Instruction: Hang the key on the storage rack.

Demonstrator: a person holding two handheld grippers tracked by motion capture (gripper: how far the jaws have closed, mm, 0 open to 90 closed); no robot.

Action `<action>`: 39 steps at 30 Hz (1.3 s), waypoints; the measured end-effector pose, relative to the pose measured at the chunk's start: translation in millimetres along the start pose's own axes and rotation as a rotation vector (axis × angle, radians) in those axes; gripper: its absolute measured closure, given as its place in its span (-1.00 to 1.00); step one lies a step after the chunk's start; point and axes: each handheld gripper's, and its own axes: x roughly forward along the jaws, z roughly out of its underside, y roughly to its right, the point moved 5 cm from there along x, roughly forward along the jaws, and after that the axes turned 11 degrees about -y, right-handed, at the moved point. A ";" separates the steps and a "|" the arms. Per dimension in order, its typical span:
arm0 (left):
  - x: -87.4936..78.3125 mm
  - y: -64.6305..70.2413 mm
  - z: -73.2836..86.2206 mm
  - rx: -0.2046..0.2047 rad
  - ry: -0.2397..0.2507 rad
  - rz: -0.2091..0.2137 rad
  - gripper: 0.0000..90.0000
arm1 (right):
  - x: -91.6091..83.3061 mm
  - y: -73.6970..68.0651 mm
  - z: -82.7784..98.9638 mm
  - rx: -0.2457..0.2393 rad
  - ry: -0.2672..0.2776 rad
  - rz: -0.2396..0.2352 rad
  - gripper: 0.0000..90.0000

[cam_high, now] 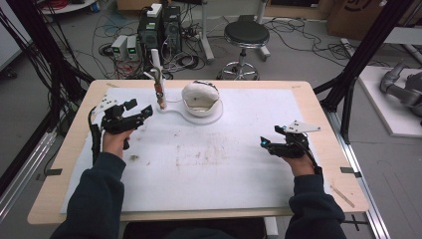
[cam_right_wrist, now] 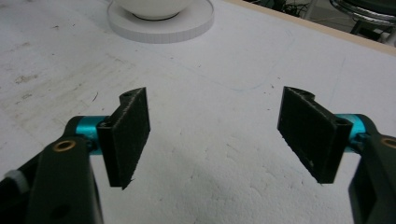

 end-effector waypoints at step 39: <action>-17.5 23.7 37.2 0.136 -0.074 -0.028 -0.53 | 0.4 -0.9 3.7 0.008 -0.024 0.014 -0.51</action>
